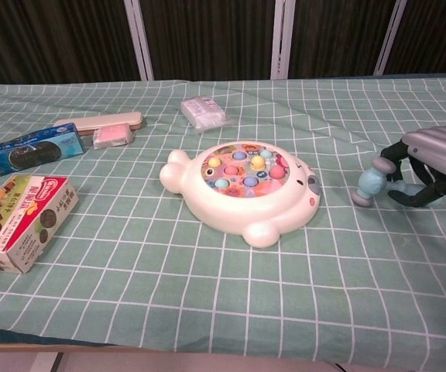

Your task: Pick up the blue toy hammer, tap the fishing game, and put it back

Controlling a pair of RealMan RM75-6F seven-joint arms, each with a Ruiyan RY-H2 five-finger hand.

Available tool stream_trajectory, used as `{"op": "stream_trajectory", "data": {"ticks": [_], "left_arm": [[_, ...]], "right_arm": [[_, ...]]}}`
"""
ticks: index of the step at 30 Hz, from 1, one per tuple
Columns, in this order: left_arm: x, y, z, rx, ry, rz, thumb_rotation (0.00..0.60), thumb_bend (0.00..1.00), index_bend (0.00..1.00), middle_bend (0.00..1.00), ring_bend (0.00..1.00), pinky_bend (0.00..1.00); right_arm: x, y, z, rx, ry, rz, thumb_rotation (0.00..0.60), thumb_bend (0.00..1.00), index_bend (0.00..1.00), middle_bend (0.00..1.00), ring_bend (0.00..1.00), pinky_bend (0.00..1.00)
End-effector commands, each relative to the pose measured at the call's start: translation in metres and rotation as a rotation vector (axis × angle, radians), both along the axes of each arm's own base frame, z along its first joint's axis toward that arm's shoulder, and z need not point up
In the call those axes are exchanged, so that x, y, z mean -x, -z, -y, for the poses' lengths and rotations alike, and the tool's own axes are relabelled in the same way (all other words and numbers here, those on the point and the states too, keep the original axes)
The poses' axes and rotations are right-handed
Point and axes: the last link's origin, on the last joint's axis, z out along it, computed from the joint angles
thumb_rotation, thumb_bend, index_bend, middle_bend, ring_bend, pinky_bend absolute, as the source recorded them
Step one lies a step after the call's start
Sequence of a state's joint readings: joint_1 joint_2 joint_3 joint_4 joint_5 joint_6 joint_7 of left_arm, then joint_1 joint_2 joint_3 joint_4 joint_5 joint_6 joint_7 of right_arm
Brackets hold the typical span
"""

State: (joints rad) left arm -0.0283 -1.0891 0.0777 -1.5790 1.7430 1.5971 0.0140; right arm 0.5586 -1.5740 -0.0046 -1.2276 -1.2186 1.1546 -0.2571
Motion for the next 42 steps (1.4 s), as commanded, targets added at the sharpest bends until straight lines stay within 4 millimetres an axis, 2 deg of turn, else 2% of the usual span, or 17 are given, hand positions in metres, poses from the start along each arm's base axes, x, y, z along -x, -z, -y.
{"op": "stream_trajectory", "data": {"ticks": [1, 8, 25, 42], "left_arm": [[0.0, 0.0, 0.0, 0.001, 0.0, -0.001, 0.6, 0.41, 0.0, 0.06, 0.0, 0.02], [0.0, 0.0, 0.0, 0.001, -0.001, 0.0, 0.6, 0.41, 0.0, 0.06, 0.0, 0.02], [0.0, 0.0, 0.001, 0.001, 0.001, 0.0, 0.6, 0.41, 0.0, 0.06, 0.0, 0.02], [0.0, 0.0, 0.0, -0.001, 0.0, -0.004, 0.6, 0.41, 0.0, 0.06, 0.0, 0.02]], "right_arm": [[0.002, 0.0, 0.001, 0.001, 0.006, 0.016, 0.6, 0.51, 0.89, 0.65, 0.73, 0.77], [0.006, 0.001, 0.004, -0.002, 0.025, 0.028, 0.6, 0.47, 0.84, 0.65, 0.72, 0.75], [0.016, 0.0, 0.008, -0.002, 0.084, 0.042, 0.6, 0.45, 0.79, 0.65, 0.69, 0.72], [0.017, -0.006, 0.018, 0.002, 0.128, 0.045, 0.6, 0.41, 0.7, 0.58, 0.64, 0.68]]}}
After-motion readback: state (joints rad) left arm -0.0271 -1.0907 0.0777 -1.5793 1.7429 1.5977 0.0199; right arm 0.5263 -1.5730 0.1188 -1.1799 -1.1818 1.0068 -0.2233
